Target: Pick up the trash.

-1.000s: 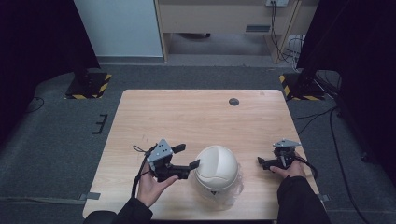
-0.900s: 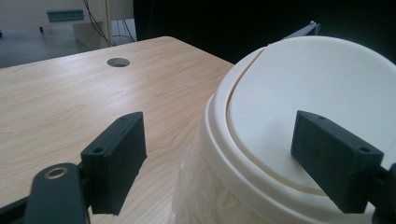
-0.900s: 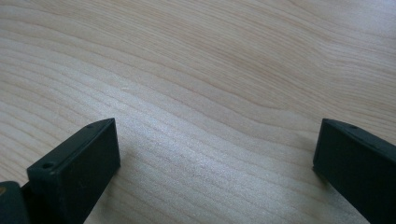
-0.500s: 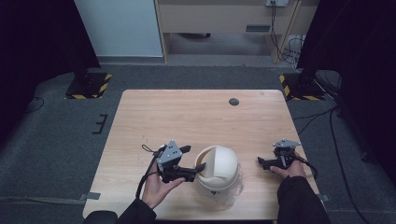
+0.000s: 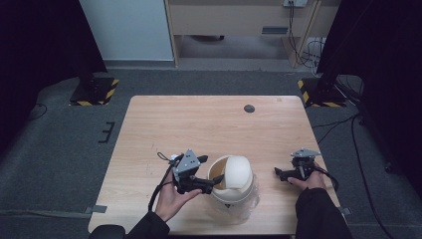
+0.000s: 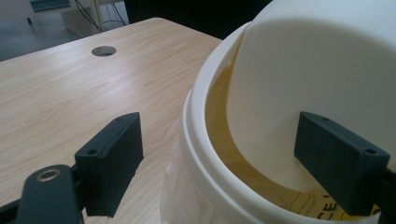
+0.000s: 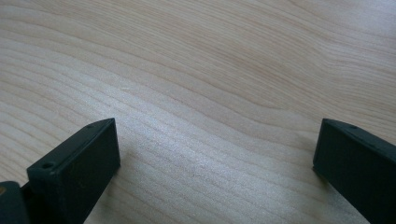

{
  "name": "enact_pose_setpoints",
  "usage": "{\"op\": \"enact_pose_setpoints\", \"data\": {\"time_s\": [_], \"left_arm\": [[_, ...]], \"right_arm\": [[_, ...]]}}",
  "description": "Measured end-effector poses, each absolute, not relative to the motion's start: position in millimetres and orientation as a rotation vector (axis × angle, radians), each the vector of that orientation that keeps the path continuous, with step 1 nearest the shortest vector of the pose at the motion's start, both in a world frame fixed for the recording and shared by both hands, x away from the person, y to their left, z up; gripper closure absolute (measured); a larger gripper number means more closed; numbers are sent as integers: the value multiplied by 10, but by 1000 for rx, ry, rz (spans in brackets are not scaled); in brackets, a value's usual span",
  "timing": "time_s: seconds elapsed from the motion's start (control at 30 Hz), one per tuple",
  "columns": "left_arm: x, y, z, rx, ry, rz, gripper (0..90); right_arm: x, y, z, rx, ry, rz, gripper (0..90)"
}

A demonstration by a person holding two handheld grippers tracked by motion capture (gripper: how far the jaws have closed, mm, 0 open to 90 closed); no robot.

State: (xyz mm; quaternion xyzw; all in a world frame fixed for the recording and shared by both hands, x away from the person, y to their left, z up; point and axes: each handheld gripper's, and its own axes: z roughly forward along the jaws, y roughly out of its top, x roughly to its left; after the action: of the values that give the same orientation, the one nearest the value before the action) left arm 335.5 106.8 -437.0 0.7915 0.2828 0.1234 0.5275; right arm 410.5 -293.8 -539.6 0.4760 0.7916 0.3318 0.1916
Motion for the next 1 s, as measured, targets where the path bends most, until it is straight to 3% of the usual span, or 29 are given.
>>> {"op": "enact_pose_setpoints", "data": {"time_s": [0.5, 1.0], "left_arm": [[3371, 1114, -4320, 1903, 651, 281, 144], [3585, 1866, -4391, 1860, 831, 447, 145]], "right_arm": [[4106, -2939, -5396, 1335, 2223, 931, 7], [4105, -2938, -5396, 1337, 2223, 931, 7]]}}
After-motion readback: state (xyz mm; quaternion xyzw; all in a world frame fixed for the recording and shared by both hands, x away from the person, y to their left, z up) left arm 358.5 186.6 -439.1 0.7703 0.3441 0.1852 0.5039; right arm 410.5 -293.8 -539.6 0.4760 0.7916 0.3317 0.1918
